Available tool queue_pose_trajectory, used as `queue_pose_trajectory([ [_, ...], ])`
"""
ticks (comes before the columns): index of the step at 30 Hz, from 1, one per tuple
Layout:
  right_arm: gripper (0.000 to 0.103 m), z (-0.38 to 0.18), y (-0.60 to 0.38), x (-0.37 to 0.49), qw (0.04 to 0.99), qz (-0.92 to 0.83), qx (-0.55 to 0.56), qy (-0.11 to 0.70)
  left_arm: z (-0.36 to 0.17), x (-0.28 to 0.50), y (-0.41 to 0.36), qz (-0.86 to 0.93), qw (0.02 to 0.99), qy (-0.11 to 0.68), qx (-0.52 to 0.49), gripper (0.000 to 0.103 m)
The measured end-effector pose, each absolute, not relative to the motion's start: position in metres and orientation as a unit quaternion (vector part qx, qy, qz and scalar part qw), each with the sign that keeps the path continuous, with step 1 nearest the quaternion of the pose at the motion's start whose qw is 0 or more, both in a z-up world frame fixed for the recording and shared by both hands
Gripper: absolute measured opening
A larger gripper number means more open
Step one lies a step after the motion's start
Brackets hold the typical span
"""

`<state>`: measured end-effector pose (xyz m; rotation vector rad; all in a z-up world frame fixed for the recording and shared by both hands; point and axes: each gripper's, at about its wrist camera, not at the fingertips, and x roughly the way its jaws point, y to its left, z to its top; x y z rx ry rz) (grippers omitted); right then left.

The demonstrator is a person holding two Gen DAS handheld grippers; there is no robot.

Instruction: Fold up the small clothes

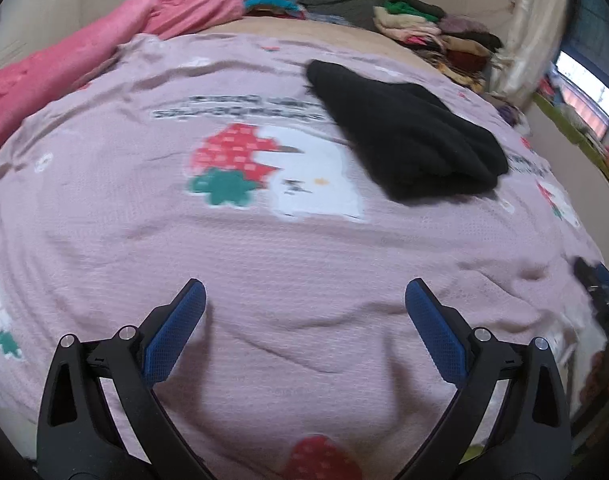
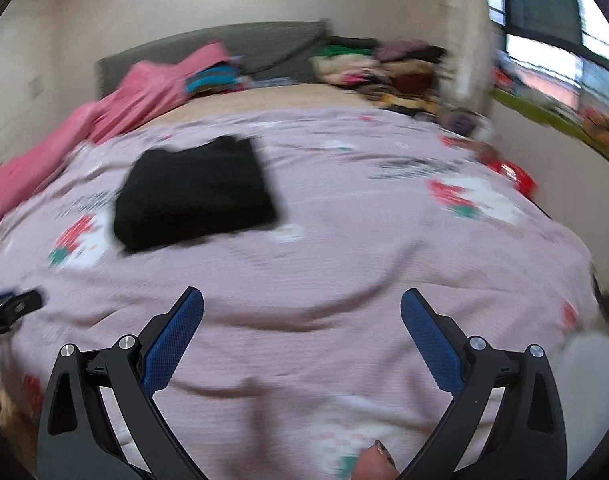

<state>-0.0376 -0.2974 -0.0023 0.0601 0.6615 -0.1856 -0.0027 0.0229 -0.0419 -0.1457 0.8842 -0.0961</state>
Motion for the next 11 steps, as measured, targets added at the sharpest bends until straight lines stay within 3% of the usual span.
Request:
queue_pose_trajectory([
  [3,0.099,0.003,-0.359,-0.05,0.929,-0.187,0.06,0.313,-0.034,0.006,0.066,-0.003,0.895,0.436,-0.096,0.094],
  [11,0.098,-0.038,-0.606,-0.153,0.754,-0.53,0.151,0.356,-0.023,0.041,0.321,0.277,0.856,0.413,-0.139,0.094],
])
